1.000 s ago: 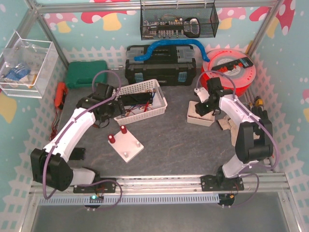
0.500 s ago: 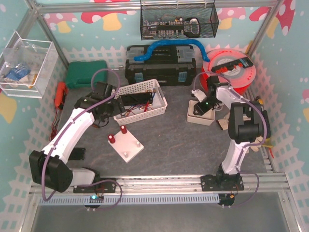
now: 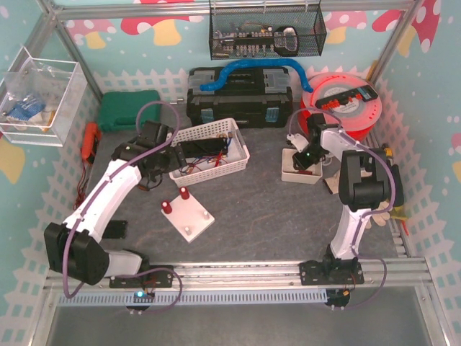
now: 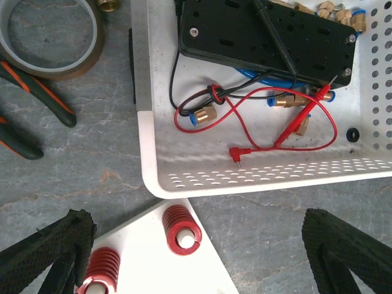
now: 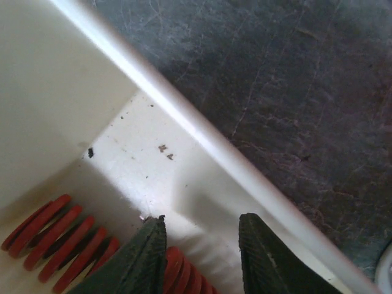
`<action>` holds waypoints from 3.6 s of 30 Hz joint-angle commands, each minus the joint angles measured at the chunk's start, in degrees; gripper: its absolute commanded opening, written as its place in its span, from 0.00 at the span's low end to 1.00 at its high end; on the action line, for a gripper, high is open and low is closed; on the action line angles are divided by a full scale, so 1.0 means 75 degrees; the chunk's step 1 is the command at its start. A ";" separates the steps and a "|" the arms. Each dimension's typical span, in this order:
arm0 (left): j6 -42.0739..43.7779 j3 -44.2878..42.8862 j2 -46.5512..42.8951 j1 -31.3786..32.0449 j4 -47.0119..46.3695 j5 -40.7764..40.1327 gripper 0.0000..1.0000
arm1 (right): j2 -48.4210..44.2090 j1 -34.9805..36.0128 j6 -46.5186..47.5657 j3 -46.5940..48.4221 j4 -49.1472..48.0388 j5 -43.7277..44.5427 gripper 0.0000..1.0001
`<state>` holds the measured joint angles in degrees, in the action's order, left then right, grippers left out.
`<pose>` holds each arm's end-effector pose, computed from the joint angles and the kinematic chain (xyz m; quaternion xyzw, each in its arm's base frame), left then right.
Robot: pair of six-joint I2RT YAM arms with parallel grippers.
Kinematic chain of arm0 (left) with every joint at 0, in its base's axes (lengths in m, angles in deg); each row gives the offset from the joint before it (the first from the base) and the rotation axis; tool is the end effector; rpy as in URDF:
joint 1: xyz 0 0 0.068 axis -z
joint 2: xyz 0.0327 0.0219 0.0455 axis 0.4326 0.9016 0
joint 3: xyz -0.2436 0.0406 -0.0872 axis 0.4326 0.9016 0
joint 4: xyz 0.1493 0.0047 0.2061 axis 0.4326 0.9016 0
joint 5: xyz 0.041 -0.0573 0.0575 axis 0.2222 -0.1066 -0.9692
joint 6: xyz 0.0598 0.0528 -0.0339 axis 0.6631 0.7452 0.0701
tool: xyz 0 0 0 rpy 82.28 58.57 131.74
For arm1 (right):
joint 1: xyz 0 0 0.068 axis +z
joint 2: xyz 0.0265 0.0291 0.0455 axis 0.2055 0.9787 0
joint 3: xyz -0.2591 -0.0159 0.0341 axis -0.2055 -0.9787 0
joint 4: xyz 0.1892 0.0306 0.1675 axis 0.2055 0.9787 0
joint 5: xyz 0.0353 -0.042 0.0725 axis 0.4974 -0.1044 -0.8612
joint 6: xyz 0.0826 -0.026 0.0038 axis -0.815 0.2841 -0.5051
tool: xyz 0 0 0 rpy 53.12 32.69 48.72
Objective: Install the large spring
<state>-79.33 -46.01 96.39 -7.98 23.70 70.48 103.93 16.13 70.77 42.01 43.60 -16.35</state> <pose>0.2668 -0.0807 0.2581 -0.1476 0.9539 -0.0915 0.2450 0.3820 0.0420 0.1249 -0.2460 0.9566 0.0638 0.1427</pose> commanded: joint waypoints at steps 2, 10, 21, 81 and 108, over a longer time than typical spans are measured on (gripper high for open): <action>0.0150 -0.0282 0.0175 -0.0010 0.0114 -0.0109 0.92 | -0.0334 0.0016 -0.0645 -0.0150 -0.0300 -0.0053 0.30; 0.0138 -0.0176 0.0135 -0.0007 0.0111 -0.0081 0.93 | -0.1011 0.0022 -0.0890 -0.0568 -0.0014 -0.0308 0.35; 0.0097 -0.0200 -0.0057 -0.0009 0.0013 0.0047 0.92 | -0.2162 0.0014 -0.6068 0.0459 0.0793 0.0504 0.48; -0.0002 0.0668 -0.1242 0.0073 -0.0668 0.0689 0.99 | -0.1288 0.0312 -0.8657 -0.0455 0.0020 0.2700 0.08; 0.0121 0.0554 -0.1231 0.0069 -0.0653 0.0571 0.99 | -0.0291 0.0297 -0.6660 0.1371 0.1035 0.2898 0.30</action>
<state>-79.14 -41.57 87.78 -7.55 19.30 75.62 101.73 18.25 21.44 48.30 47.34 5.51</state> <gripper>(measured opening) 0.993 0.285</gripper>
